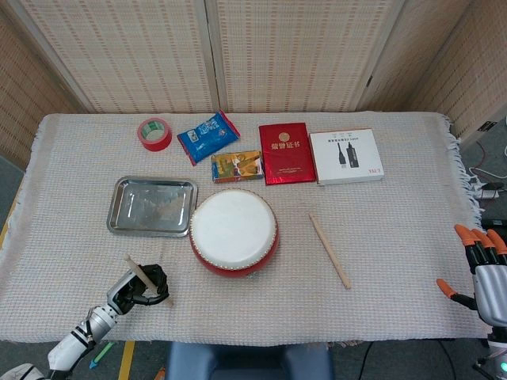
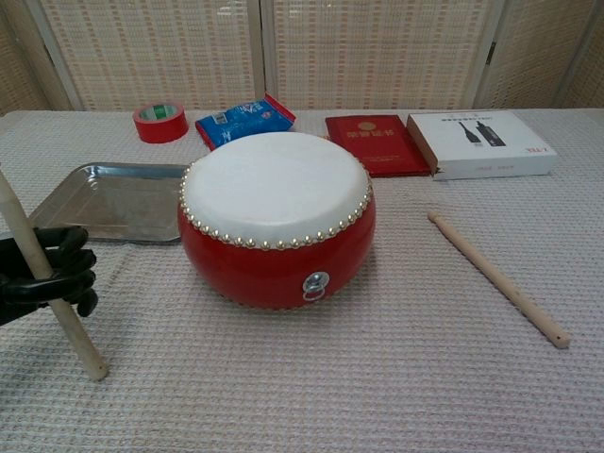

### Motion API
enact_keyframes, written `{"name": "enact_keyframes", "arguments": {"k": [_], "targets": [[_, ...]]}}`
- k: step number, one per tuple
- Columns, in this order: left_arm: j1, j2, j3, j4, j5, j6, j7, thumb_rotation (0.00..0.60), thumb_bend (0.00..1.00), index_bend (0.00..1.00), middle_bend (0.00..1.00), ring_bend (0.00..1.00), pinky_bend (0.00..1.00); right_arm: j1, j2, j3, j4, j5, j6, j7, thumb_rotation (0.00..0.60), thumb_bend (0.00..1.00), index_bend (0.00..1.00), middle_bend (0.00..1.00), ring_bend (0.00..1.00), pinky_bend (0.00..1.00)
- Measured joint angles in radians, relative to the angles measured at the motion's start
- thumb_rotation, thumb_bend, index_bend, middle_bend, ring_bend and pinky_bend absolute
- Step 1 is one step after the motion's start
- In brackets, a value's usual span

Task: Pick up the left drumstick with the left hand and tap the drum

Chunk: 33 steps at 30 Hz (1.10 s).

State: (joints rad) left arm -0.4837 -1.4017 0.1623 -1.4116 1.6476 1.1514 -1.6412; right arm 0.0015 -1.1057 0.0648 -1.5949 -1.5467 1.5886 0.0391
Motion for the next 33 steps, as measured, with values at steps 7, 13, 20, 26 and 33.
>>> {"name": "enact_keyframes", "arguments": {"k": [7,13,20,26,33], "targets": [[0.003,-0.008,0.008,-0.014,-0.001,-0.010,0.052,0.590,0.23,0.71,0.78,0.70,0.63,-0.005,0.000,-0.001,0.004,-0.013,0.019,0.003,0.600,0.16,0.00,0.11,0.00,0.07],[0.010,-0.024,0.009,-0.020,-0.011,-0.022,0.153,0.600,0.23,0.81,0.88,0.79,0.72,-0.006,-0.003,-0.001,0.010,-0.020,0.024,0.008,0.600,0.15,0.00,0.11,0.00,0.07],[0.024,-0.056,0.014,-0.022,-0.018,-0.030,0.273,0.600,0.23,0.83,0.89,0.81,0.73,-0.006,-0.003,0.000,0.013,-0.021,0.026,0.010,0.600,0.16,0.00,0.11,0.00,0.07],[0.030,-0.085,0.020,-0.009,-0.012,-0.037,0.342,0.600,0.23,0.85,0.91,0.82,0.73,-0.004,-0.004,0.001,0.013,-0.022,0.025,0.008,0.600,0.16,0.00,0.11,0.00,0.07],[0.033,-0.121,0.011,0.017,-0.034,-0.060,0.373,0.600,0.25,0.89,0.94,0.86,0.78,-0.003,-0.003,0.002,0.012,-0.021,0.024,0.007,0.600,0.16,0.00,0.11,0.00,0.07]]}}
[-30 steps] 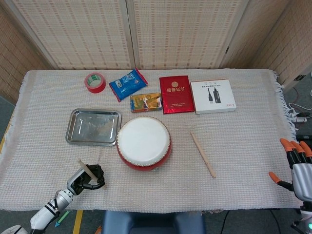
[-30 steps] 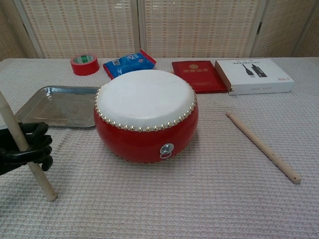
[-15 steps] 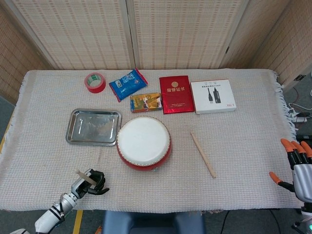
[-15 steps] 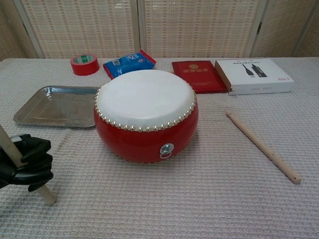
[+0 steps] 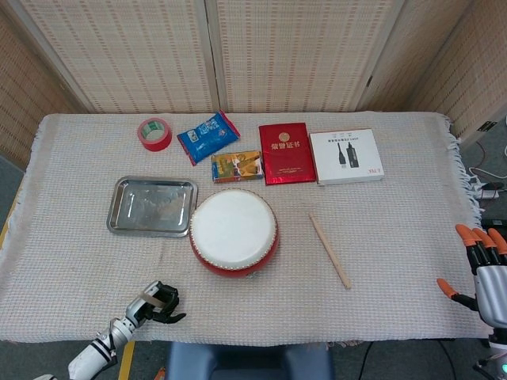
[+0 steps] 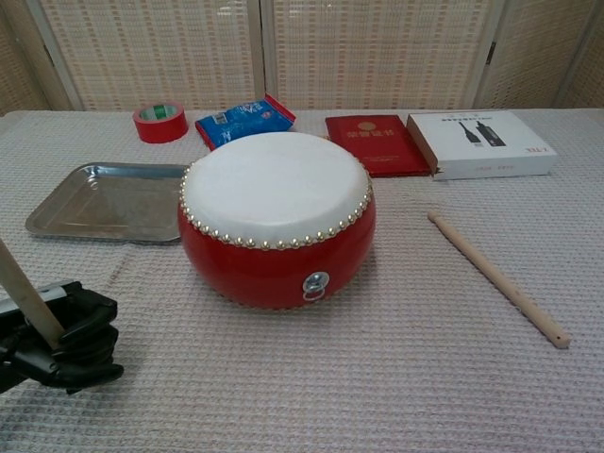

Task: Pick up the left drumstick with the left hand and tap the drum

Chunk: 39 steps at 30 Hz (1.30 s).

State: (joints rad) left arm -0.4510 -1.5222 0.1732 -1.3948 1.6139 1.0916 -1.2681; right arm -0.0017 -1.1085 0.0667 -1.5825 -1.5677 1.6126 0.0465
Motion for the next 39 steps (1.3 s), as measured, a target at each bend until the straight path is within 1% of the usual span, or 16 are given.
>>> {"name": "enact_keyframes", "arguments": {"k": [5,8,9,11,14,17,20,24,27,30,33,35,39], "targets": [[0.005,-0.014,-0.003,0.017,-0.007,-0.004,0.018,0.600,0.31,0.96,1.00,0.91,0.84,0.000,-0.001,0.000,0.001,0.002,-0.002,0.001,0.600,0.16,0.00,0.11,0.00,0.07],[0.006,-0.019,-0.004,0.024,-0.009,-0.007,0.032,0.600,0.34,0.98,1.00,0.93,0.86,0.001,-0.002,0.000,0.001,0.001,-0.002,0.001,0.600,0.16,0.00,0.11,0.00,0.07],[0.006,-0.020,-0.004,0.025,-0.009,-0.007,0.033,0.600,0.37,0.99,1.00,0.94,0.87,0.001,-0.002,0.000,0.001,0.001,-0.003,0.000,0.600,0.15,0.00,0.11,0.00,0.07],[0.008,-0.023,-0.004,0.028,-0.010,-0.008,0.038,0.600,0.47,1.00,1.00,0.97,0.90,0.001,-0.002,0.000,0.001,0.001,-0.003,0.000,0.600,0.16,0.00,0.11,0.00,0.07],[0.012,-0.031,-0.006,0.039,-0.014,-0.008,0.057,0.600,0.60,1.00,1.00,1.00,0.95,0.001,-0.001,0.000,0.002,0.000,-0.001,0.002,0.600,0.16,0.00,0.11,0.00,0.07],[0.020,-0.045,-0.012,0.054,-0.021,-0.003,0.085,0.600,0.68,1.00,1.00,1.00,0.99,0.001,-0.001,0.000,0.002,-0.001,0.000,0.002,0.600,0.16,0.00,0.11,0.00,0.07],[0.025,-0.051,-0.020,0.059,-0.028,0.003,0.110,0.600,0.74,1.00,1.00,1.00,1.00,0.001,-0.001,0.000,0.003,-0.004,0.002,0.003,0.600,0.16,0.00,0.11,0.00,0.07],[0.027,-0.041,-0.036,0.048,-0.033,0.015,0.142,0.600,0.76,1.00,1.00,1.00,1.00,0.000,0.000,0.000,0.003,-0.007,0.006,0.004,0.600,0.16,0.00,0.11,0.00,0.07],[0.017,-0.009,-0.052,0.030,-0.031,0.021,0.151,0.600,0.76,1.00,1.00,1.00,1.00,0.000,0.003,0.001,0.002,-0.010,0.010,0.003,0.600,0.16,0.00,0.11,0.00,0.07],[-0.002,0.042,-0.079,0.006,-0.034,0.024,0.194,0.600,0.75,1.00,1.00,1.00,1.00,0.001,0.008,0.006,0.001,-0.012,0.017,-0.001,0.600,0.16,0.00,0.11,0.00,0.07],[-0.022,0.093,-0.113,-0.021,-0.048,0.021,0.267,0.600,0.76,1.00,1.00,1.00,1.00,0.004,0.014,0.012,-0.002,-0.017,0.024,-0.005,0.600,0.16,0.00,0.11,0.00,0.07],[-0.034,0.120,-0.137,-0.037,-0.066,0.017,0.341,0.600,0.76,1.00,1.00,1.00,1.00,0.006,0.016,0.014,-0.004,-0.021,0.027,-0.006,0.600,0.16,0.00,0.11,0.00,0.07],[-0.059,0.163,-0.185,-0.065,-0.112,0.004,0.531,0.600,0.77,1.00,1.00,1.00,1.00,0.011,0.020,0.018,-0.004,-0.028,0.029,-0.007,0.600,0.15,0.00,0.11,0.00,0.07]]}}
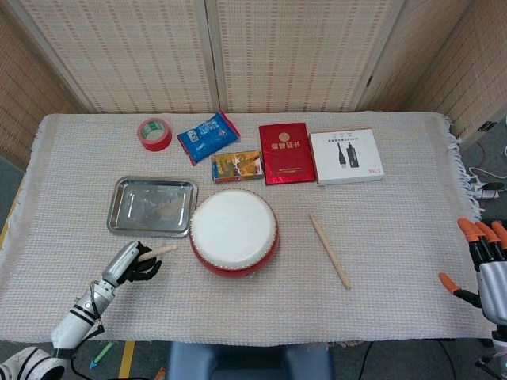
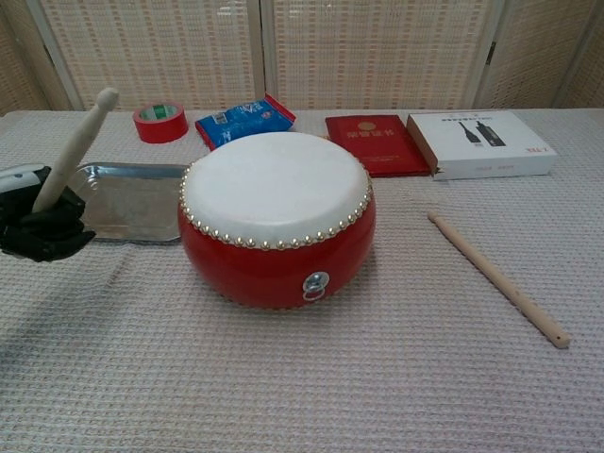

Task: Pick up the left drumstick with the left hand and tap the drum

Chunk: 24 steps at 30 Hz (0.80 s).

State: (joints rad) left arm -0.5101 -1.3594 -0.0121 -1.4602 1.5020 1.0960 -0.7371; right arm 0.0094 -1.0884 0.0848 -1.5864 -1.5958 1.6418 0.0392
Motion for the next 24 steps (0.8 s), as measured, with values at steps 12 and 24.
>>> {"name": "enact_keyframes", "arguments": {"k": [12,24], "targets": [[-0.111,0.023,-0.132,-0.059,-0.177,-0.025,0.773,0.600,0.77,1.00,1.00,1.00,1.00,0.022,0.010,0.012,-0.006,-0.016,-0.002,-0.004,0.600,0.16,0.00,0.11,0.00,0.07],[-0.276,-0.089,-0.202,-0.003,-0.415,-0.110,1.251,0.600,0.76,1.00,1.00,1.00,1.00,0.016,0.013,0.011,0.001,-0.012,0.011,0.012,0.600,0.16,0.00,0.11,0.00,0.07]]}}
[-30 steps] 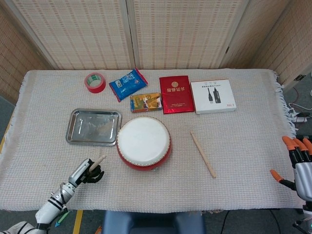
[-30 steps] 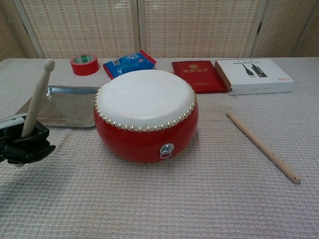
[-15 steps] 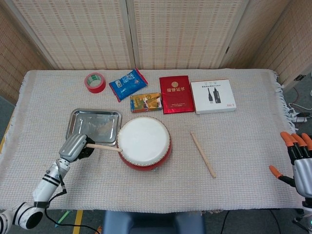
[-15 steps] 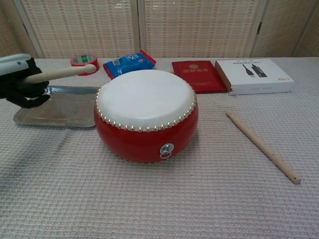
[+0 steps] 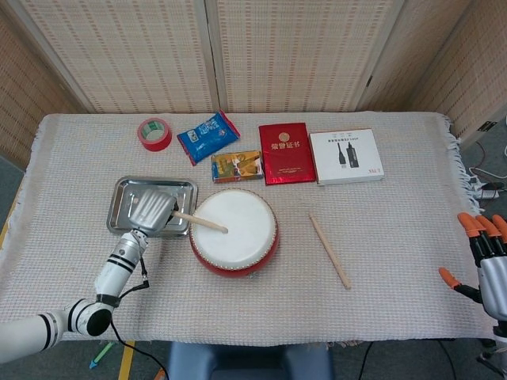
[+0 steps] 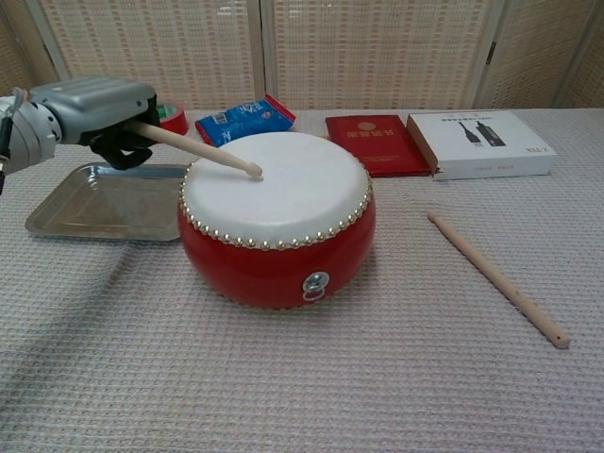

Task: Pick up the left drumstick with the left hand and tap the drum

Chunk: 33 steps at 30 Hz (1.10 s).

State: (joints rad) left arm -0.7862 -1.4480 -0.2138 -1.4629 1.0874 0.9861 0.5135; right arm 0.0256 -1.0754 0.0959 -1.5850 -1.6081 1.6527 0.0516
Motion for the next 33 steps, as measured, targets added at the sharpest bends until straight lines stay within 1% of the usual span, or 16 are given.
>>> {"name": "enact_keyframes", "arguments": {"k": [3,5,8,13,15,18,23,26,29,33], "targets": [[-0.020,-0.005,0.008,0.009,-0.026,-0.009,0.086,0.600,0.76,1.00,1.00,1.00,1.00,-0.002,-0.001,-0.001,0.003,0.002,0.002,0.005,0.600,0.16,0.00,0.11,0.00,0.07],[-0.023,-0.006,0.003,0.002,-0.044,-0.008,0.114,0.600,0.76,1.00,1.00,1.00,1.00,-0.003,-0.001,-0.001,0.006,0.003,0.004,0.008,0.600,0.16,0.00,0.11,0.00,0.07],[-0.018,-0.004,-0.019,-0.021,-0.067,0.000,0.072,0.600,0.76,1.00,1.00,1.00,1.00,-0.004,-0.002,-0.002,0.010,0.004,0.005,0.012,0.600,0.16,0.00,0.11,0.00,0.07],[-0.004,0.003,-0.068,-0.067,-0.116,0.008,-0.106,0.600,0.76,1.00,1.00,1.00,1.00,-0.004,-0.005,-0.004,0.015,0.007,0.002,0.019,0.600,0.16,0.00,0.11,0.00,0.07],[-0.004,0.003,-0.073,-0.071,-0.127,0.005,-0.141,0.600,0.76,1.00,1.00,1.00,1.00,-0.004,-0.006,-0.004,0.018,0.009,0.001,0.021,0.600,0.16,0.00,0.11,0.00,0.07],[-0.011,0.002,-0.065,-0.068,-0.139,-0.005,-0.126,0.600,0.76,1.00,1.00,1.00,1.00,-0.004,-0.007,-0.004,0.022,0.012,-0.001,0.025,0.600,0.16,0.00,0.11,0.00,0.07],[-0.038,-0.001,-0.012,-0.033,-0.124,-0.019,0.008,0.600,0.76,1.00,1.00,1.00,1.00,-0.003,-0.009,-0.005,0.027,0.013,-0.004,0.031,0.600,0.16,0.00,0.11,0.00,0.07],[-0.046,0.004,0.001,-0.033,-0.122,-0.025,0.050,0.600,0.76,1.00,1.00,1.00,1.00,-0.004,-0.008,-0.005,0.028,0.013,-0.002,0.033,0.600,0.15,0.00,0.11,0.00,0.07],[-0.046,0.022,-0.009,-0.059,-0.126,-0.023,0.015,0.600,0.76,1.00,1.00,1.00,1.00,-0.004,-0.007,-0.005,0.028,0.011,0.001,0.034,0.600,0.16,0.00,0.11,0.00,0.07],[-0.036,0.047,-0.046,-0.102,-0.133,-0.009,-0.089,0.600,0.75,1.00,1.00,1.00,1.00,-0.005,-0.007,-0.007,0.025,0.010,0.002,0.032,0.600,0.16,0.00,0.11,0.00,0.07]]}}
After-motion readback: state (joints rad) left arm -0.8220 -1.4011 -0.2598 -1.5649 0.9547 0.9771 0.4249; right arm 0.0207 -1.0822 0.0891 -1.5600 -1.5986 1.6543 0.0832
